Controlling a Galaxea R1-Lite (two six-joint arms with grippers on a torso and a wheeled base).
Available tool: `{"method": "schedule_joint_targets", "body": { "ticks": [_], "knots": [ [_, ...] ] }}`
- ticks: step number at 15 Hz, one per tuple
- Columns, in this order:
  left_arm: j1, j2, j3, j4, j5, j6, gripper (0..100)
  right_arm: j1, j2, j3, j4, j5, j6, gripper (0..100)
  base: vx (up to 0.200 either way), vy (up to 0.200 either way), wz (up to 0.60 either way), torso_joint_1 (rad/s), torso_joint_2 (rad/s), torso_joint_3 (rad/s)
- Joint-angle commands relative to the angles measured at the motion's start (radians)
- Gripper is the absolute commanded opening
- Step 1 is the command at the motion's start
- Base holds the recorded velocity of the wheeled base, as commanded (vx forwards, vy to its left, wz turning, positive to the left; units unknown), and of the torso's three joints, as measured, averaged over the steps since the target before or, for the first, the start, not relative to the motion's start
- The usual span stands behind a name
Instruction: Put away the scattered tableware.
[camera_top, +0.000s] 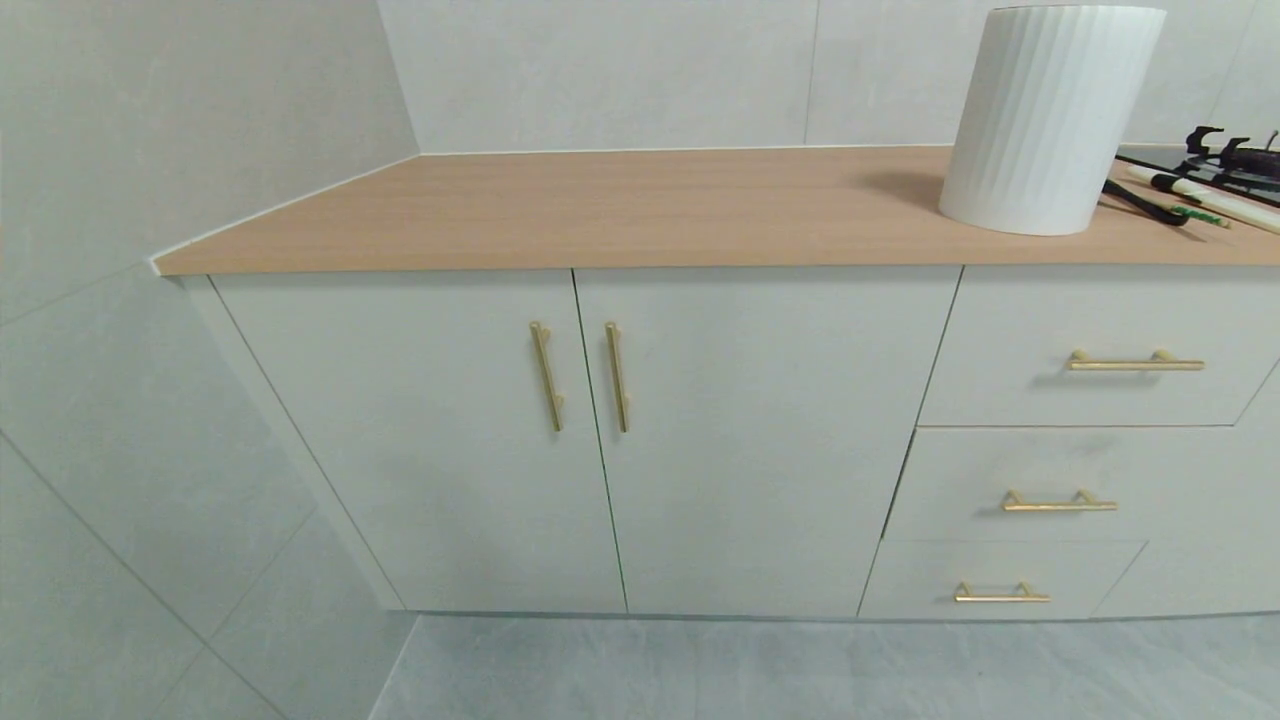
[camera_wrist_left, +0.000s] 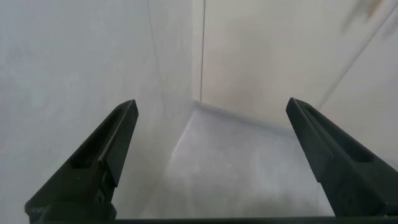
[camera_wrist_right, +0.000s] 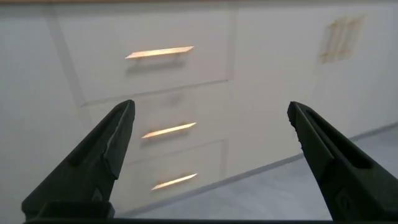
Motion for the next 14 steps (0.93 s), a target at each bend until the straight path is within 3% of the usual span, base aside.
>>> {"method": "schedule_joint_targets", "body": {
  "ticks": [1, 4, 6, 7, 8, 14],
  "knots": [
    [0.010, -0.024, 0.076, -0.078, -0.057, 0.011, 100, 0.003, -0.023, 0.016, 0.042, 0.065, 0.045, 100, 0.000, 0.000, 0.00, 0.000, 0.00, 0.000],
    [0.011, -0.024, 0.120, -0.173, -0.213, 0.051, 100, 0.003, -0.021, 0.014, 0.183, 0.130, 0.048, 100, 0.000, 0.000, 0.00, 0.000, 0.00, 0.000],
    [0.010, -0.024, 0.148, -0.225, -0.285, 0.066, 100, 0.005, -0.021, 0.016, 0.175, 0.208, 0.049, 100, 0.000, 0.000, 0.00, 0.000, 0.00, 0.000],
    [0.010, -0.024, 0.185, -0.283, -0.294, 0.097, 100, 0.005, -0.021, 0.016, 0.178, 0.265, 0.054, 100, 0.000, 0.000, 0.00, 0.000, 0.00, 0.000],
    [0.010, -0.024, 0.185, -0.279, -0.300, 0.112, 100, 0.005, -0.018, 0.016, 0.203, 0.300, 0.051, 100, 0.000, 0.000, 0.00, 0.000, 0.00, 0.000],
    [0.008, -0.024, 0.185, -0.269, -0.302, 0.106, 100, 0.005, -0.023, 0.014, 0.224, 0.325, 0.052, 100, 0.000, 0.000, 0.00, 0.000, 0.00, 0.000]
  ]
}}
